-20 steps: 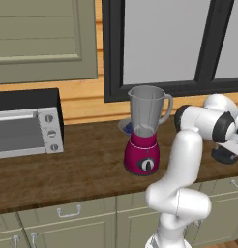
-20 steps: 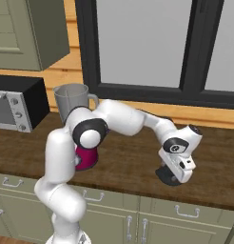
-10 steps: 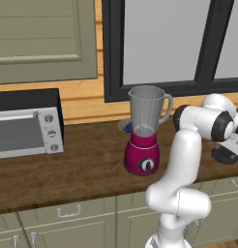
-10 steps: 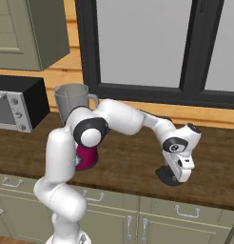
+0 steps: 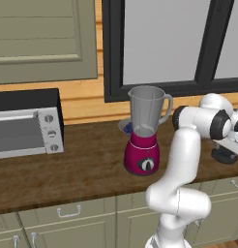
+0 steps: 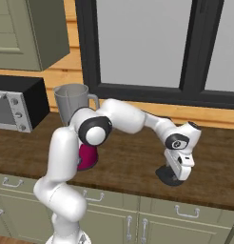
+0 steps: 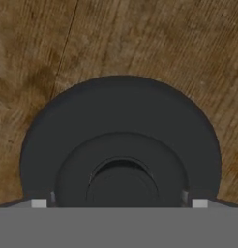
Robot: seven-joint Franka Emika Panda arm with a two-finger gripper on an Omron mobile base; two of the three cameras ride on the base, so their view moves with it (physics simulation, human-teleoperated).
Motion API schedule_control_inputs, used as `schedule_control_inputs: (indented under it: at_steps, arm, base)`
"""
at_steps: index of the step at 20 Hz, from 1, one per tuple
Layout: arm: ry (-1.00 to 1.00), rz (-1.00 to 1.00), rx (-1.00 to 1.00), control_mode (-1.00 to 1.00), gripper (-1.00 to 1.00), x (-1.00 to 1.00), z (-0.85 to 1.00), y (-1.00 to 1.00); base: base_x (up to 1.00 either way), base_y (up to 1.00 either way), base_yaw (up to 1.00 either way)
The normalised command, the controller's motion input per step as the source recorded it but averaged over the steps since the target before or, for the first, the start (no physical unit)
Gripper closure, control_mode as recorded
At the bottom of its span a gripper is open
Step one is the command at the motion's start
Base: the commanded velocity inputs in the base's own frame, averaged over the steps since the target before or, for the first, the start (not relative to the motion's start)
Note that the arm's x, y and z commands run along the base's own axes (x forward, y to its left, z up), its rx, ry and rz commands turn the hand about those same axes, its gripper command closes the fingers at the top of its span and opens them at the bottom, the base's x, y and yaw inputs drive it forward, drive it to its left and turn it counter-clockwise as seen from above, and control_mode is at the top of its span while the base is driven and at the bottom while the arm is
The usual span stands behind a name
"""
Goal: Close the lid blender by securely placing the lid on top.
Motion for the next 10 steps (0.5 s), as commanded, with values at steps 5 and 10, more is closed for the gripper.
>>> schedule_control_inputs:
  at_steps: [5, 10]
  arm:
    - [0.02, -0.01, 0.00, -1.00, 1.00, 0.00, -0.56, 0.00]
    - [0.00, 0.00, 0.00, -1.00, 1.00, 0.00, -0.43, 0.00]
  base:
    - [0.00, 0.00, 0.00]
    - [0.00, 0.00, 0.00]
